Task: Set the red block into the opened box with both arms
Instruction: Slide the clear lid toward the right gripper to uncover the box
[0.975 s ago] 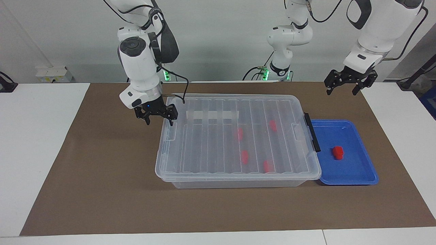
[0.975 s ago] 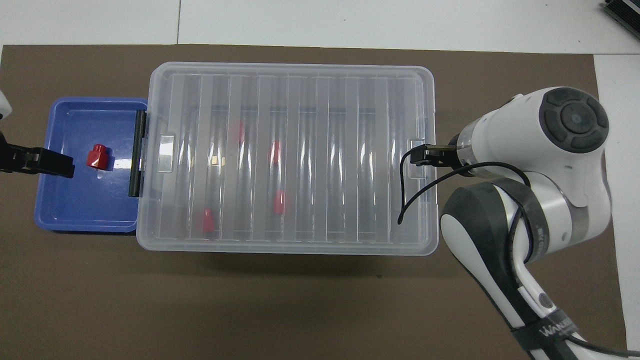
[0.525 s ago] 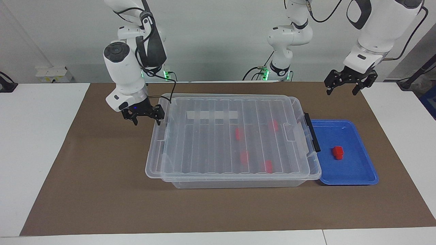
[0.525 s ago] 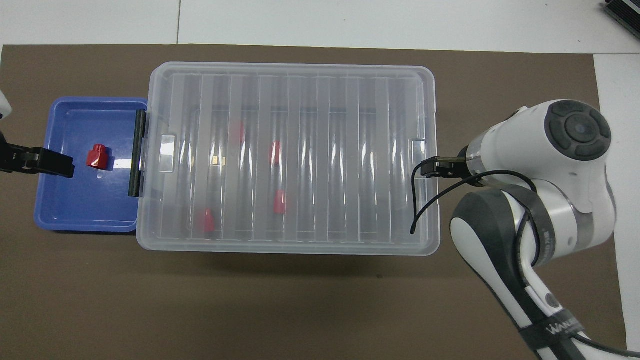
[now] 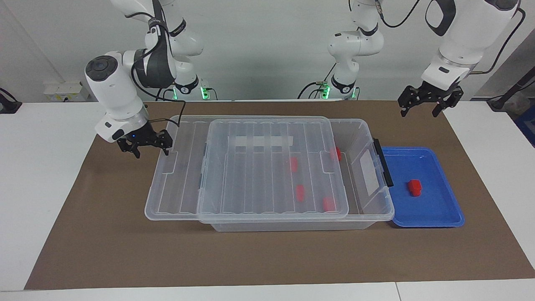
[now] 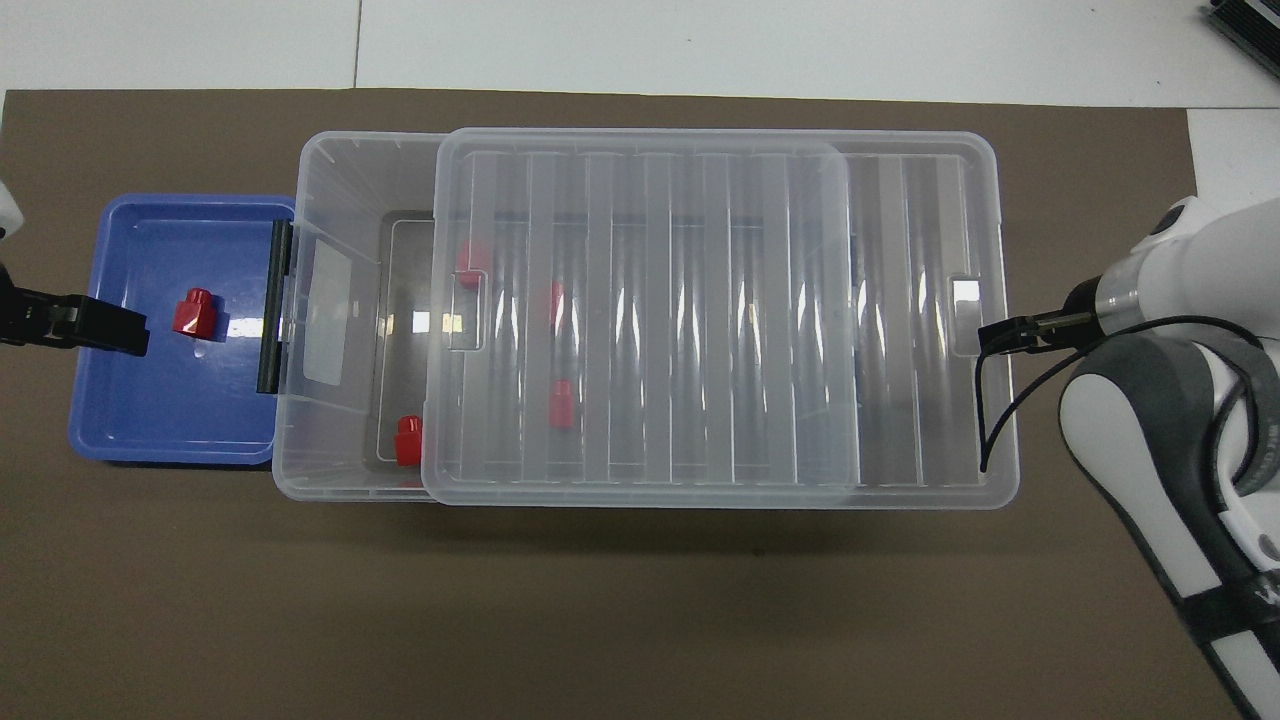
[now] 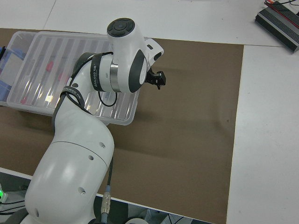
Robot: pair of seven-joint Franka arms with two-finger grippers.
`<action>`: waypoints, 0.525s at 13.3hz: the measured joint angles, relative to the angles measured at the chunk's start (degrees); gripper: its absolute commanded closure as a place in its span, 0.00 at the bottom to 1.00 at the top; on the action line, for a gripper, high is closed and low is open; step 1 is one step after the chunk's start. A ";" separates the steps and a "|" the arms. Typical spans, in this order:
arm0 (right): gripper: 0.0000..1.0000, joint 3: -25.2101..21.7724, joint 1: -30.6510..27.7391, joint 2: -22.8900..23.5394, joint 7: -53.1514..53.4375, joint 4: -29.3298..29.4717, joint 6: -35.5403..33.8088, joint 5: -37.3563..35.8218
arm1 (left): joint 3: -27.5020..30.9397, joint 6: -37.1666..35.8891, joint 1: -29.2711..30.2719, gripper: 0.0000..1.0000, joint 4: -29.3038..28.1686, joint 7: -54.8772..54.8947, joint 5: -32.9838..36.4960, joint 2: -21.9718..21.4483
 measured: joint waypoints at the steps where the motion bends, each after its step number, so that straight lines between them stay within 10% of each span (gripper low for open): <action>1: 0.02 0.00 -1.01 0.00 -1.09 0.00 -0.13 0.00 | 0.00 0.00 0.00 0.00 0.00 0.00 0.00 0.00; 7: 0.02 -0.03 -6.21 -0.04 -6.93 0.00 -0.22 0.00 | 0.00 0.00 0.00 0.00 0.00 0.00 0.00 0.00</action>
